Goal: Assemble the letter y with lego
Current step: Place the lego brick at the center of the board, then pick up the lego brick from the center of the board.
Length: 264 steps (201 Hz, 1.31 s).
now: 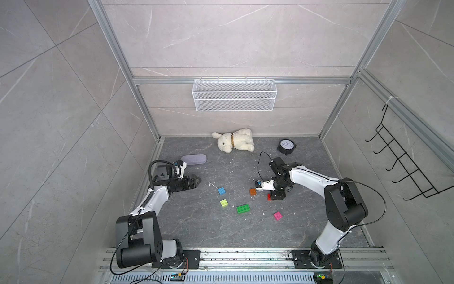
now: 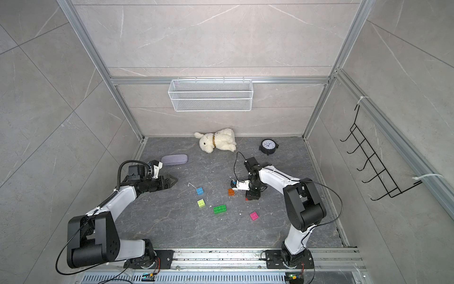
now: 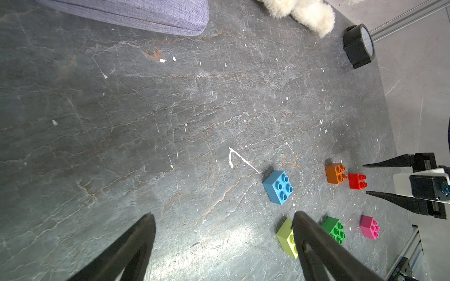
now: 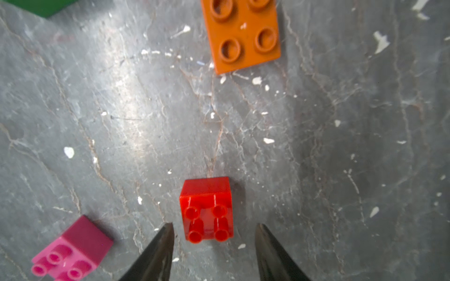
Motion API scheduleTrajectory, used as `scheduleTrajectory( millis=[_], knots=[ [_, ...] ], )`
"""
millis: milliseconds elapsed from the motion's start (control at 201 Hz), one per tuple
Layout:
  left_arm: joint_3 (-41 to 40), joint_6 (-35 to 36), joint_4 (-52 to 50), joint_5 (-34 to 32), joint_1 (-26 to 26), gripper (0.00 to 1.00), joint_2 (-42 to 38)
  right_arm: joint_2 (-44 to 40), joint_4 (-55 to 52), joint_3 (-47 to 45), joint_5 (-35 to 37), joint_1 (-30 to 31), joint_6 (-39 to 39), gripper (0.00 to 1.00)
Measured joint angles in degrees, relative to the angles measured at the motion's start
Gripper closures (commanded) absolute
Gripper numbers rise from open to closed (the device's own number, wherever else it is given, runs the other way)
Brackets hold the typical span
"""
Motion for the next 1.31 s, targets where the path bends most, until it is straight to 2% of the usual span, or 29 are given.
scheduleTrajectory(
  millis=[368,542,1314],
  knots=[
    [0.00,0.00,0.00,-0.02,0.00,0.09,0.00,-0.31,3.82,-2.38,-4.02,-0.35,-2.99,0.45],
    [0.00,0.00,0.00,-0.02,0.00,0.09,0.02,-0.31,4.50,-2.56,-4.26,-0.37,-3.50,0.51],
    [0.00,0.02,0.00,-0.02,0.00,0.09,0.02,-0.07,4.52,-3.10,-4.20,-0.35,-3.56,0.55]
  ],
)
